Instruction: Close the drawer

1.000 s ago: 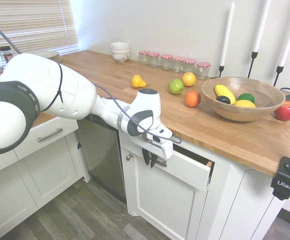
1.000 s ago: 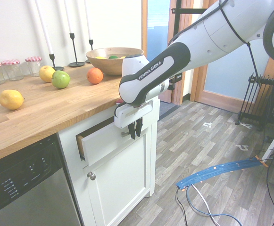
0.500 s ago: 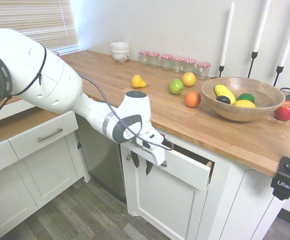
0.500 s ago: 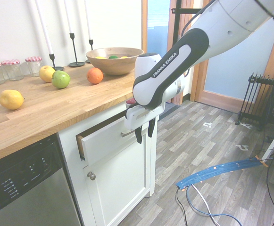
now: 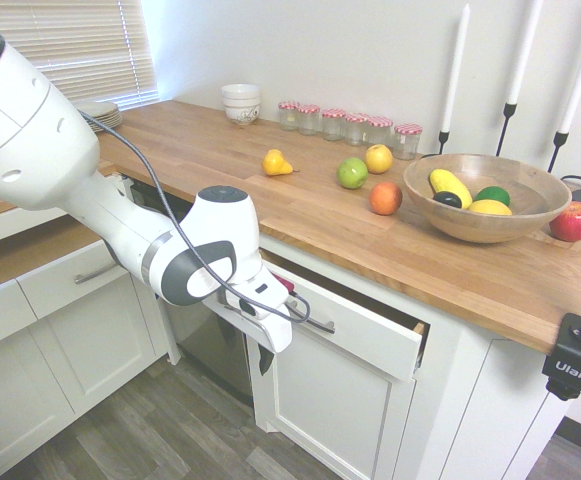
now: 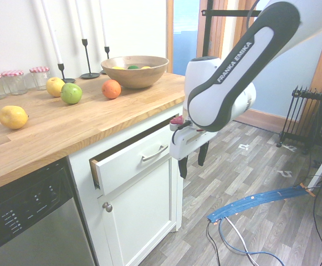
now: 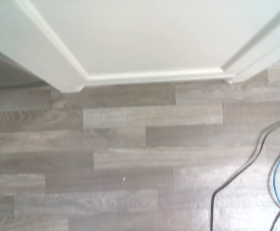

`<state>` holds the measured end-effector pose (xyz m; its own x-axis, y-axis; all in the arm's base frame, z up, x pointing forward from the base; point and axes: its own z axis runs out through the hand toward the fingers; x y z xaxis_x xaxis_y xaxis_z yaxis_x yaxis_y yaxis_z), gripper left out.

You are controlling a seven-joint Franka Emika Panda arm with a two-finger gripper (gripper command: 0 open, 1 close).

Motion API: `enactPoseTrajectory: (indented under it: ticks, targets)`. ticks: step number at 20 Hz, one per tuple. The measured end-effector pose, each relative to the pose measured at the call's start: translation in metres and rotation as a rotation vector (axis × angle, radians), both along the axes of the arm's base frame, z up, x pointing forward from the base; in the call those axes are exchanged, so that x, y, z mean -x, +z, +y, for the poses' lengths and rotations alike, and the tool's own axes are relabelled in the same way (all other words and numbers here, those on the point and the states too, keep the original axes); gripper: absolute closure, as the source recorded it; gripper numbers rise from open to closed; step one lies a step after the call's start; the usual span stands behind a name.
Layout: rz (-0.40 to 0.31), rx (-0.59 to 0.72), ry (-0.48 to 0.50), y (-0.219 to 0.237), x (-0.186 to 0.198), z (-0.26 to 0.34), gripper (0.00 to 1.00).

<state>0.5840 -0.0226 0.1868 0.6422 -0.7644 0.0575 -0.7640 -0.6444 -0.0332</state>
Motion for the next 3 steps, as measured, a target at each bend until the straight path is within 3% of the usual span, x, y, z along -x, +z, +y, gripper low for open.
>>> enactPoseTrajectory:
  ticks: [3]
  targets:
    - [0.002, 0.001, -0.004, 0.0043, 0.0112, -0.0042, 0.0]
